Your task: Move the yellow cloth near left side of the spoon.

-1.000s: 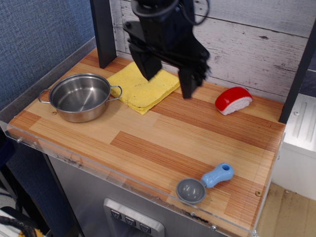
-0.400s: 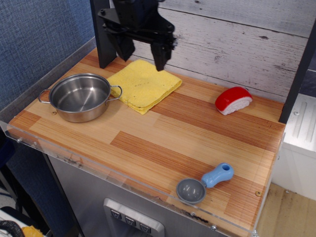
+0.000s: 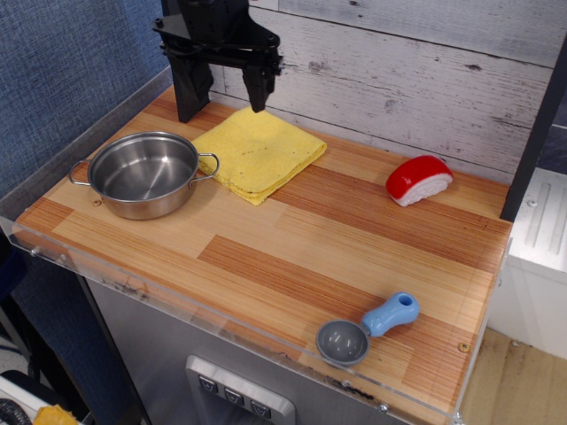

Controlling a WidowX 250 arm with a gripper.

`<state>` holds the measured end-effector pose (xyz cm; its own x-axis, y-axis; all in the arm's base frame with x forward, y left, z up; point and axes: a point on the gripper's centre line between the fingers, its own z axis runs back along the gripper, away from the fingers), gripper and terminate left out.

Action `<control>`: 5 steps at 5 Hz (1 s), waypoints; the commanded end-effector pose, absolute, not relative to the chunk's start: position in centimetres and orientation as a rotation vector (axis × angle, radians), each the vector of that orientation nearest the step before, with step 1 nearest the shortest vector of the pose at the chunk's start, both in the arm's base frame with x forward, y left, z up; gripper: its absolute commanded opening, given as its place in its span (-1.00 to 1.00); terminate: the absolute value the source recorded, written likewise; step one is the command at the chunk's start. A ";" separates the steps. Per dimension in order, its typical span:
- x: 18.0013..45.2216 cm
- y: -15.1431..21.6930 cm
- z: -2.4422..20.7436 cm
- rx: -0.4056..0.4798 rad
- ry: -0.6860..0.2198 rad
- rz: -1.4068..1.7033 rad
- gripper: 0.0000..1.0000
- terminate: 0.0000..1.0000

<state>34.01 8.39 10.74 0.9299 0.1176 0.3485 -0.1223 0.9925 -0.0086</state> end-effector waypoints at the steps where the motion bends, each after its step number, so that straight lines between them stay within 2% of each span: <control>1: 36.3 10.8 9.5 0.016 -0.392 0.208 1.00 -1.00; 4: 39.1 9.8 5.5 0.001 -0.356 0.217 1.00 -1.00; 5: 40.2 9.9 4.5 0.016 -0.385 0.222 1.00 -1.00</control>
